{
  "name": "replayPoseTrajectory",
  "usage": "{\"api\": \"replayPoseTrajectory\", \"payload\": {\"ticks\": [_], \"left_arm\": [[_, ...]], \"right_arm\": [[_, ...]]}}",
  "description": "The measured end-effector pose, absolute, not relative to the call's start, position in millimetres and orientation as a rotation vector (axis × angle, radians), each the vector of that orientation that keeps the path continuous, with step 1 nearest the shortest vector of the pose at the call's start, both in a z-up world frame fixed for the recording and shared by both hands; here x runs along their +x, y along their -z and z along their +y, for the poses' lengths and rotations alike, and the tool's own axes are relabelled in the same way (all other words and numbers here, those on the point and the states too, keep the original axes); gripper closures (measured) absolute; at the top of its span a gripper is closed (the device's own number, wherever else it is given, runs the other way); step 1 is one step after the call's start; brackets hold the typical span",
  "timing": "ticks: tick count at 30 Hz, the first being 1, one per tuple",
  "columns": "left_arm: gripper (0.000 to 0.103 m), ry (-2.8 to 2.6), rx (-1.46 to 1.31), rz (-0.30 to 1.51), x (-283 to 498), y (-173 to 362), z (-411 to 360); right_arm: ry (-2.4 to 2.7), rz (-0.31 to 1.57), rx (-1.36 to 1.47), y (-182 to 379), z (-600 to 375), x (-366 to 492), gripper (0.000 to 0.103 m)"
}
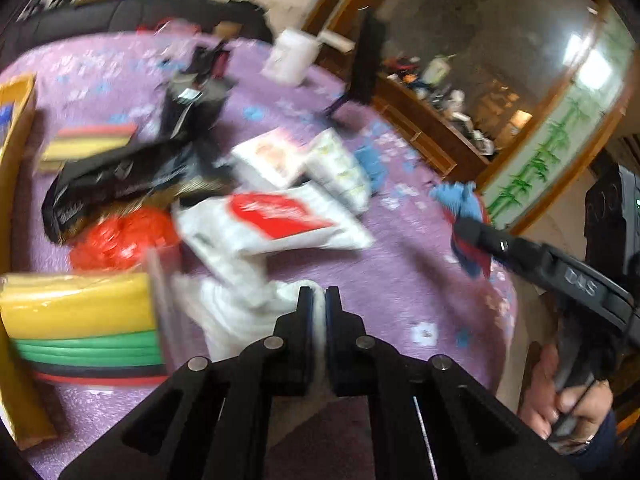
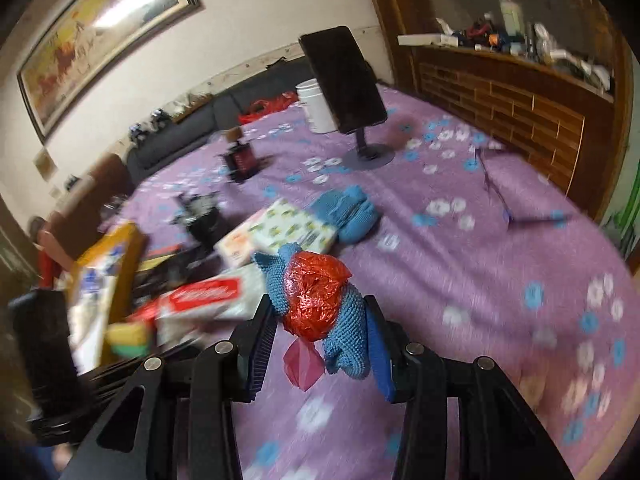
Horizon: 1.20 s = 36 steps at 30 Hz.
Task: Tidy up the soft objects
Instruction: 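Lift the blue knitted item with red bag in the right gripper while the left gripper holds white cloth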
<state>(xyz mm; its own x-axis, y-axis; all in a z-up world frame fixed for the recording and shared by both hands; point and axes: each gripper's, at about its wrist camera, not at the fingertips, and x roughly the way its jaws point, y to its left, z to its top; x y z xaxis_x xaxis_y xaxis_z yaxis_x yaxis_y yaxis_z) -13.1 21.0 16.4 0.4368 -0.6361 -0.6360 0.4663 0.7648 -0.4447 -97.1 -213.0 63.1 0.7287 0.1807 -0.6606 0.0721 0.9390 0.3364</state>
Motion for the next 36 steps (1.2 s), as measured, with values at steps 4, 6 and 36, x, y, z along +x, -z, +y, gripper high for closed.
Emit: {"api": "replayPoseTrajectory", "payload": {"ticks": [4, 6, 36], "left_arm": [[0.097, 0.703, -0.223, 0.878, -15, -17, 19], [0.097, 0.694, -0.232, 0.893, -10, -15, 21], [0.097, 0.812, -0.291, 0.888, -7, -15, 19]], "right_arm": [[-0.097, 0.783, 0.39, -66, -207, -130, 0.056], [-0.11, 0.771, 0.386, -69, -203, -143, 0.056], [-0.077, 0.78, 0.409, -59, -191, -136, 0.056]]}}
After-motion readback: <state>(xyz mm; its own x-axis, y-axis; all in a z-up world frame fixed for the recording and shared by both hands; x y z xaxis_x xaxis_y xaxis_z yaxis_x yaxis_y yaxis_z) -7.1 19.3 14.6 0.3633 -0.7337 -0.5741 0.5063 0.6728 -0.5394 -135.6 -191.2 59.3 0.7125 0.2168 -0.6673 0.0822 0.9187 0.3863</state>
